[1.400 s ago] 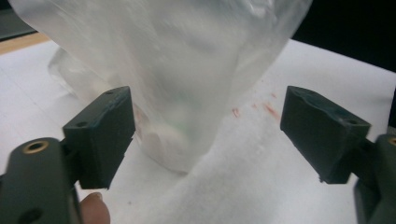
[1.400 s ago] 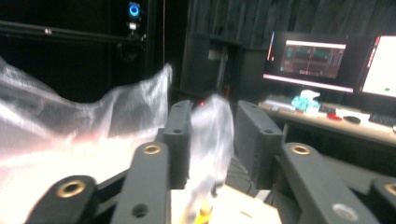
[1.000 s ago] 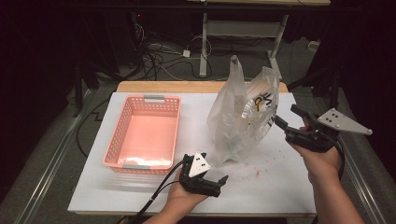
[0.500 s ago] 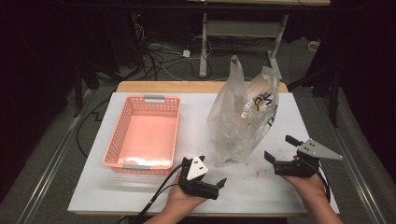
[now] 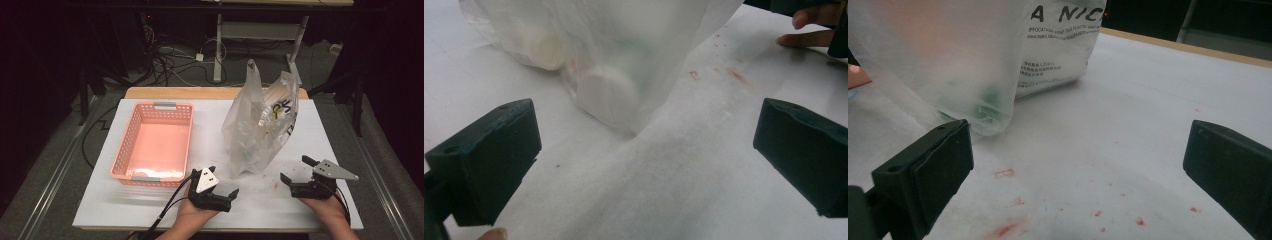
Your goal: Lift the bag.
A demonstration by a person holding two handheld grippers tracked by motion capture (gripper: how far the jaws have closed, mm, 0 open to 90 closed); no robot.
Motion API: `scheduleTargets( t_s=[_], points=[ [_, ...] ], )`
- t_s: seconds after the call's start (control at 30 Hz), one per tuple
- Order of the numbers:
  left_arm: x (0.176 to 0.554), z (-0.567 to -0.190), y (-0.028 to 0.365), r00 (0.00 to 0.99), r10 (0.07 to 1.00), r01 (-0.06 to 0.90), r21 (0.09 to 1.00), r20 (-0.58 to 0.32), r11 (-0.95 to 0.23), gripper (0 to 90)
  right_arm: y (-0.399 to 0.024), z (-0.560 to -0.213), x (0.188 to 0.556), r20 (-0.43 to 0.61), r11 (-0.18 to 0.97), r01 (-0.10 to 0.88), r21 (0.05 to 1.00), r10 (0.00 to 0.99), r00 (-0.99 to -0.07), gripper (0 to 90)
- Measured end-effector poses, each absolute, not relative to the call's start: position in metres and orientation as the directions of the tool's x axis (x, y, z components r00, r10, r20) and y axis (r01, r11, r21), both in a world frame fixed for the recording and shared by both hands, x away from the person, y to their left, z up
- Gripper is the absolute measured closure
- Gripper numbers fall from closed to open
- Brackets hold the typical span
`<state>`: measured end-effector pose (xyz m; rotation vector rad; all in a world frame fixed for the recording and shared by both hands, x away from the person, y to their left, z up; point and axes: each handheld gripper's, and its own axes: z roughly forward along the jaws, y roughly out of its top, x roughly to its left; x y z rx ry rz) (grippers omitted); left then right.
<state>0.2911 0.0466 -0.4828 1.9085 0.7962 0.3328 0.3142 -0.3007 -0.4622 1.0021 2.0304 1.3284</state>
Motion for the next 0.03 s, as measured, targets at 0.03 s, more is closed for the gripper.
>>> scheduleTargets(
  t_s=[0.03],
  points=[
    [0.2913,-0.4828,0.0469,0.744,0.658,0.385,0.880,-0.115,-0.280,0.0,-0.3004,-0.4627,0.3142,-0.019,0.248,0.304,0.920,0.802,-0.597,0.0]
  ],
)
